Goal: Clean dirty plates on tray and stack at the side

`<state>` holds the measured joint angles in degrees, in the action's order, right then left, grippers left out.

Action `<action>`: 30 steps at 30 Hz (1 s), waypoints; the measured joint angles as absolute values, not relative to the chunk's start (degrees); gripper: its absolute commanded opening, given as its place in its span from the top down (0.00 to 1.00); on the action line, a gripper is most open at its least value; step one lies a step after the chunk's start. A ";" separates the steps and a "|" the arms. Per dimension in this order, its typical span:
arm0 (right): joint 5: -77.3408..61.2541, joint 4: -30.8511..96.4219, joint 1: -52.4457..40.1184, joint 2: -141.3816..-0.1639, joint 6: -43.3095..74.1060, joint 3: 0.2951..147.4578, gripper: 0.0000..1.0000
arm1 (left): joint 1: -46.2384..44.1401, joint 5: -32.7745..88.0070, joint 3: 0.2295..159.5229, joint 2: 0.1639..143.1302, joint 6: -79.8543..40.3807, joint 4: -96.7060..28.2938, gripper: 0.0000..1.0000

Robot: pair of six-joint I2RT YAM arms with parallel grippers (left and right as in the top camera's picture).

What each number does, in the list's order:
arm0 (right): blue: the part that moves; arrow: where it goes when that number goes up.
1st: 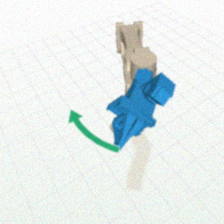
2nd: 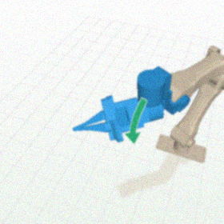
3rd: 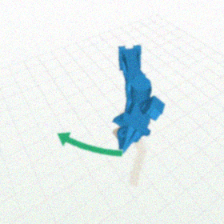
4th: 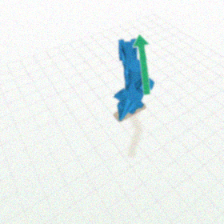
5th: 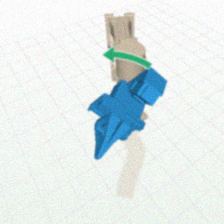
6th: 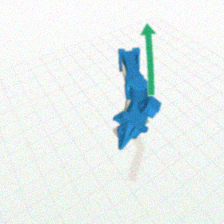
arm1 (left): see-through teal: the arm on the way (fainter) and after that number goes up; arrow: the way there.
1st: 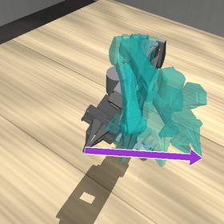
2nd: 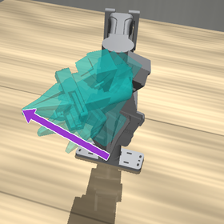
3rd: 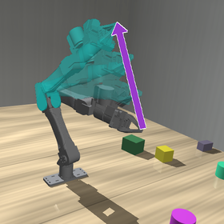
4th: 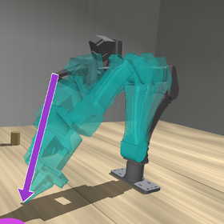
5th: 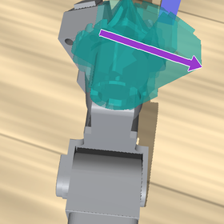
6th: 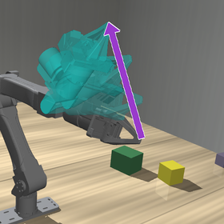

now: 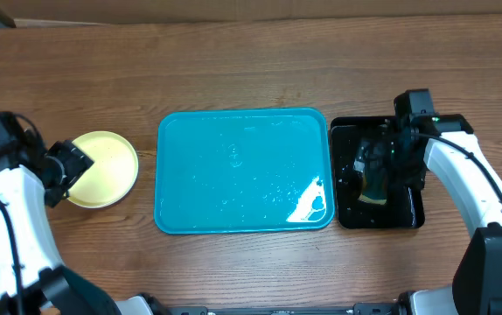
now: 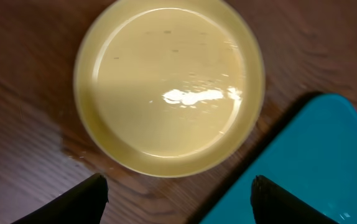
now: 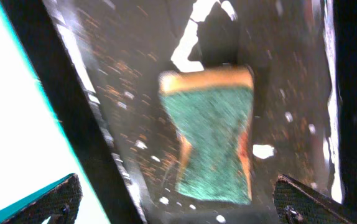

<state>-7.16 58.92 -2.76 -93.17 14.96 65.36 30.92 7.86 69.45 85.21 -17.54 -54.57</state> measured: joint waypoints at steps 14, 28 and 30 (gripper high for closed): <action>-10.11 64.58 -4.43 -92.95 8.84 78.13 0.00 | 13.10 10.57 70.52 77.78 -8.03 -69.84 0.00; -10.09 58.63 -4.10 -72.97 10.00 68.49 0.00 | 13.10 11.99 66.59 52.07 -3.18 -67.44 0.00; -10.09 57.32 -4.12 -67.35 10.07 65.45 0.00 | 13.10 12.01 65.89 45.47 -2.79 -67.05 0.00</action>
